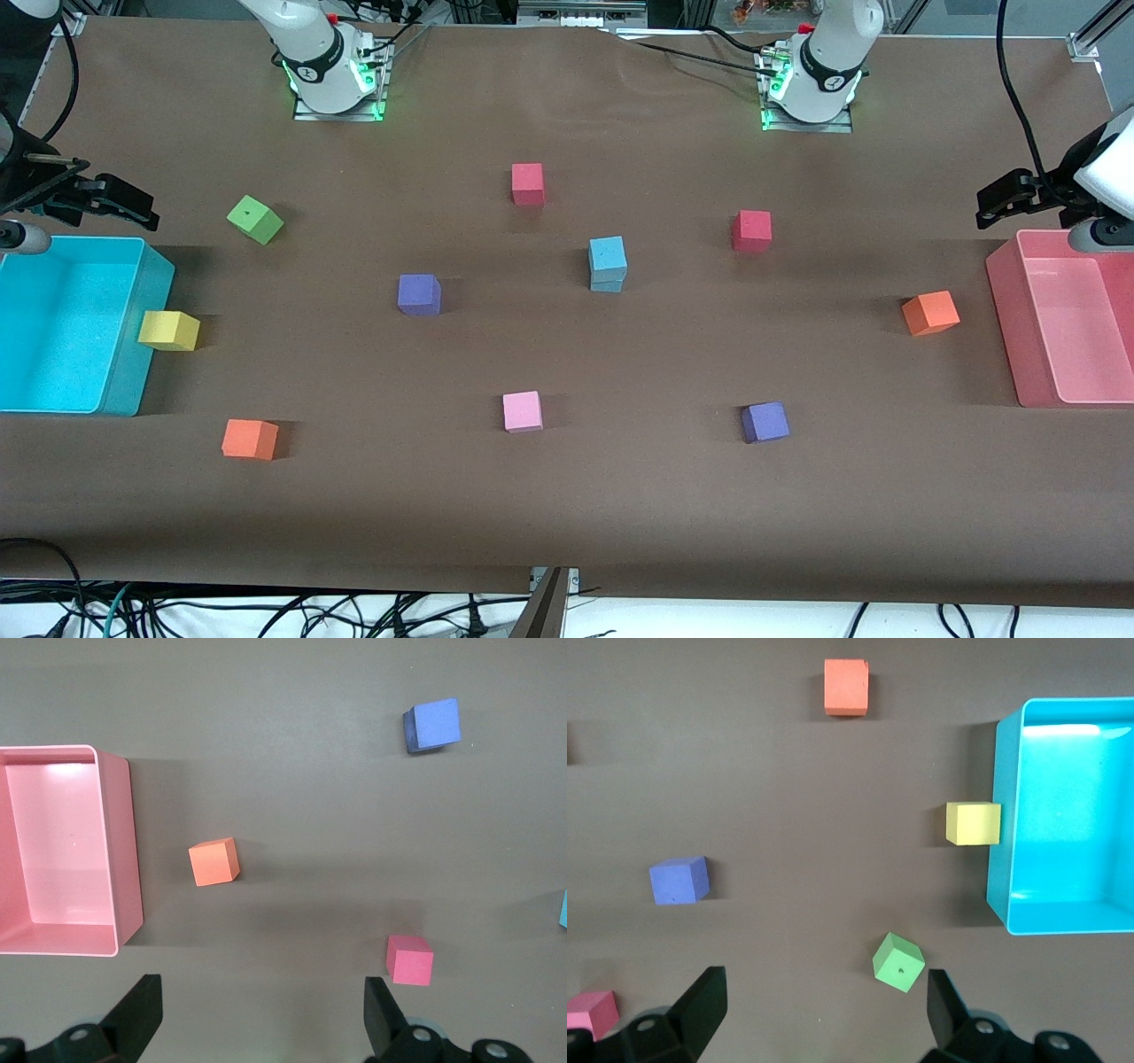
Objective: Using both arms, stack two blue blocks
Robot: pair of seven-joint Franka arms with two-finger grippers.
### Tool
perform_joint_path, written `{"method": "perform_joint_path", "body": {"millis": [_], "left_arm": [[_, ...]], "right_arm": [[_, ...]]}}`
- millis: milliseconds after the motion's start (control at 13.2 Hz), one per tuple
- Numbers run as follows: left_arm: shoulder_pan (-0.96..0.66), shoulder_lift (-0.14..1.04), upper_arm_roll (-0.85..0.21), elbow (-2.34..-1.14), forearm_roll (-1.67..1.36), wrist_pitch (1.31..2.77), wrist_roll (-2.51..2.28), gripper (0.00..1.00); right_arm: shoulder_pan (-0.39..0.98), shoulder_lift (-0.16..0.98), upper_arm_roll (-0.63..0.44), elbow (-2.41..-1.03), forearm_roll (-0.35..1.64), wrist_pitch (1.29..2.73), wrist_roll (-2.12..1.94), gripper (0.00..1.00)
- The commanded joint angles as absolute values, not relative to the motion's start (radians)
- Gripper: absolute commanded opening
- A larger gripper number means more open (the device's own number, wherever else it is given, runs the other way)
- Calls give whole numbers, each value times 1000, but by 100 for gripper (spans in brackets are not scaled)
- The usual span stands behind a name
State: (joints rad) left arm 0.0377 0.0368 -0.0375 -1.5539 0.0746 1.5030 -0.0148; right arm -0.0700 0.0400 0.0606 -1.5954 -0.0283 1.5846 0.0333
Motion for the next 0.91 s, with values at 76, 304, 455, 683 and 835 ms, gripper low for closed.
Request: {"method": "perform_joint_path", "body": {"millis": [76,304,455,683,835], "left_arm": [[44,32,-34,-1552,64,1517,-20,100],[48,31,-34,-1552,63,1519,-20,100],[48,31,-32,-1552,55,1520,-18,100],[61,32,-32,-1552,37,1522,-20,100],[61,31,-32,-1552,37,1522,-20,100]], "right_arm": [[-75,11,66,-1624,-12,1614,57,100],[-77,11,63,-1623,-15,1614,57,100],[-77,14,63,-1621,-15,1612,57,100],[-74,14,63,-1621,-15,1612,57,100],[-72,15,63,-1623,-15,1617,57,100]]}}
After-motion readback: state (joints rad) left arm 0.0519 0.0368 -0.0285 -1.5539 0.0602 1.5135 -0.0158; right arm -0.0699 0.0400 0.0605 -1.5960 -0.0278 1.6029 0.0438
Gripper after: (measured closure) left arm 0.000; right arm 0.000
